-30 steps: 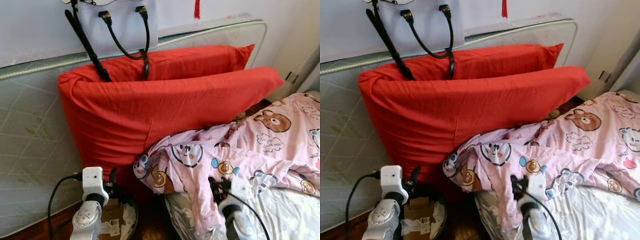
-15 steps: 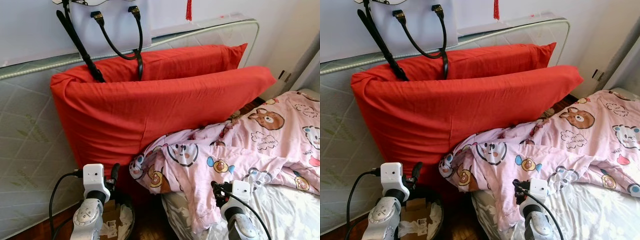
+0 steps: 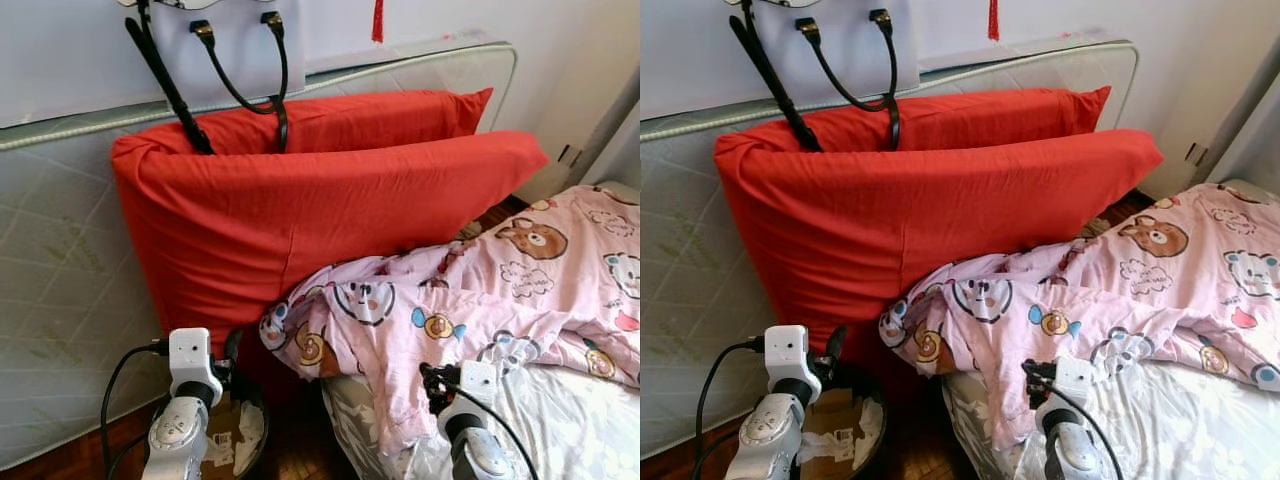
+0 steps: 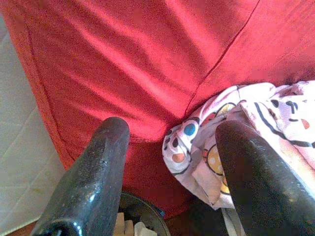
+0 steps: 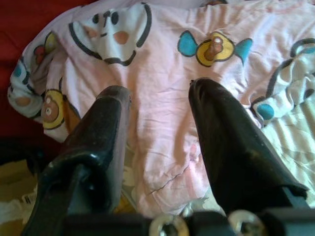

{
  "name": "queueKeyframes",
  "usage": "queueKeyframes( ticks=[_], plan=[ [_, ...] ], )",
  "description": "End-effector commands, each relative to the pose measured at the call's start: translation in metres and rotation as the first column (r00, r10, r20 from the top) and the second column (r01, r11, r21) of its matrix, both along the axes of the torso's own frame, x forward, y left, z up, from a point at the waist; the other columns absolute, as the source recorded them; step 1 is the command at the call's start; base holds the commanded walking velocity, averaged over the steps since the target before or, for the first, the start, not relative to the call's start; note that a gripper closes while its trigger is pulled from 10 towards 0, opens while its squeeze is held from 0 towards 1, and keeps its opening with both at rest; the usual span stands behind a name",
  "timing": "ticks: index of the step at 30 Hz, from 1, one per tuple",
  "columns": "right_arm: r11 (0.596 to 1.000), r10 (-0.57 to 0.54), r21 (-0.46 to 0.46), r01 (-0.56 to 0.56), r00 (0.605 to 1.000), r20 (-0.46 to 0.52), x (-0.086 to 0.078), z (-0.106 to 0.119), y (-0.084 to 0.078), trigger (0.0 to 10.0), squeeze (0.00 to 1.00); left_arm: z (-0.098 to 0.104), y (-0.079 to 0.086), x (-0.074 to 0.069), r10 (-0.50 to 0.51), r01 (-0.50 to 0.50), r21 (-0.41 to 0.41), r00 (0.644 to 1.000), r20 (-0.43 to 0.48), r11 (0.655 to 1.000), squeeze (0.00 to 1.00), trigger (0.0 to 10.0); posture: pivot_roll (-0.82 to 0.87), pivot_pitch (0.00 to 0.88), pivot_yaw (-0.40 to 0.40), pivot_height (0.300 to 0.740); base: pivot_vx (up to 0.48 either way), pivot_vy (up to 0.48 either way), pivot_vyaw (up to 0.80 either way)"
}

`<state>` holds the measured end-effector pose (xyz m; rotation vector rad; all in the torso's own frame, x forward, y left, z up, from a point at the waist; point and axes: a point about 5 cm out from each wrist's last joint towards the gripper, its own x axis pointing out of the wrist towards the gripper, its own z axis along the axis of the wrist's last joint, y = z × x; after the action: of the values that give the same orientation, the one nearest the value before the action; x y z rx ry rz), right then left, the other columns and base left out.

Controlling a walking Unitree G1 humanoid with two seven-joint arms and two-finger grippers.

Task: Clean up the room

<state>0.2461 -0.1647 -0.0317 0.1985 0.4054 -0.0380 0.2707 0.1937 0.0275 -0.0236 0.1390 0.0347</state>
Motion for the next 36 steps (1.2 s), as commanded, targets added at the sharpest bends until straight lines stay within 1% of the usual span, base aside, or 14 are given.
queueKeyframes(
  ticks=[1,11,20,22,25,29,36],
  plan=[
    [1.0,-0.006,0.0,0.006,1.0,0.016,0.0006,0.0017,-0.0003,10.0,0.0,-0.0035,-0.0022,-0.0014,-0.003,0.003,-0.006,1.0,-0.017,1.0,0.0,10.0,-0.02,0.023,-0.058,0.668,0.0,0.0,0.0],
    [1.0,-0.002,0.001,0.002,0.999,0.042,0.0035,0.0052,0.0019,10.0,0.0,-0.0044,-0.0021,-0.0016,0.002,-0.002,-0.007,1.0,-0.022,1.0,0.0,10.0,-0.01,0.021,-0.06,0.668,0.0,0.0,0.0],
    [1.0,0.001,-0.018,-0.001,1.0,0.028,0.0036,0.0045,0.0017,10.0,0.0,-0.0046,-0.0027,-0.0015,0.001,-0.001,-0.008,1.0,-0.025,1.0,0.0,10.0,-0.01,0.018,-0.06,0.668,0.0,0.0,0.0],
    [1.0,0.006,-0.03,-0.005,1.0,0.02,0.0044,0.0047,0.0024,10.0,0.0,-0.0047,-0.003,-0.0012,0.0,0.0,-0.009,1.0,-0.025,1.0,0.0,10.0,-0.01,0.014,-0.059,0.658,0.0,0.0,0.0],
    [1.0,0.006,-0.03,-0.005,1.0,0.02,0.0044,0.0047,0.0024,10.0,0.0,-0.0047,-0.003,-0.0012,0.0,0.0,-0.009,1.0,-0.025,1.0,0.0,10.0,-0.01,0.014,-0.059,0.658,0.0,0.0,0.0],
    [1.0,0.007,-0.022,-0.006,0.998,0.056,0.0065,0.0088,0.0037,10.0,0.0,-0.0039,-0.0036,0.0002,-0.003,0.002,-0.009,1.0,-0.024,1.0,0.0,10.0,-0.02,0.007,-0.055,0.658,0.0,0.0,0.0],
    [1.0,0.019,-0.016,-0.018,0.998,0.056,0.0062,0.0087,0.0048,10.0,0.0,-0.0036,-0.0041,0.0007,-0.005,0.005,-0.009,1.0,-0.024,1.0,0.0,10.0,-0.01,0.004,-0.055,0.658,0.0,0.0,0.0]
  ],
)
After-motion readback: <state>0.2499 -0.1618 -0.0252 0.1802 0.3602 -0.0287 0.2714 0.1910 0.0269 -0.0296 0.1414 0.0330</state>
